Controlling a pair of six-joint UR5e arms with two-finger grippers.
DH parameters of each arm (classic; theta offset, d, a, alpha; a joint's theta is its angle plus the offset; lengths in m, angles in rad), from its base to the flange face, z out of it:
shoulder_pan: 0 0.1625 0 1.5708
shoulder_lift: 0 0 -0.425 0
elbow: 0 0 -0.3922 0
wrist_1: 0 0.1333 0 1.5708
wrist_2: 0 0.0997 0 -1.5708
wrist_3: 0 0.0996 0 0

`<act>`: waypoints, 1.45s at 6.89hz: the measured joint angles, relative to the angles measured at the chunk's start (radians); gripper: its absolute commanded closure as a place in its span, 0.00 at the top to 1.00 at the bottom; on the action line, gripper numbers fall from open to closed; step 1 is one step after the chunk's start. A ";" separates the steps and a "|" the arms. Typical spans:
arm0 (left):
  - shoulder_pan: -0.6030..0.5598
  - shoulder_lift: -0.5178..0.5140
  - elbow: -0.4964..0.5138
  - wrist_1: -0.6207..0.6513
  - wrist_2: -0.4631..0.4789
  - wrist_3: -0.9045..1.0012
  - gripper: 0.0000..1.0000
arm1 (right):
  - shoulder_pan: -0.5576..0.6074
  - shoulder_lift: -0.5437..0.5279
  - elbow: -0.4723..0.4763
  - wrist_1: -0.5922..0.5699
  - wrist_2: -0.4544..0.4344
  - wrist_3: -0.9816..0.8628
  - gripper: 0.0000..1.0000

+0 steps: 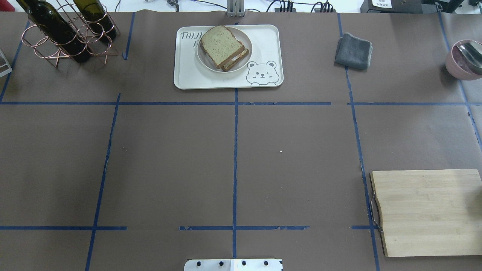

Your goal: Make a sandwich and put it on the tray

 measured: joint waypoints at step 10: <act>-0.028 0.058 0.011 0.009 -0.019 -0.001 1.00 | 0.013 0.013 -0.008 0.003 -0.025 0.000 1.00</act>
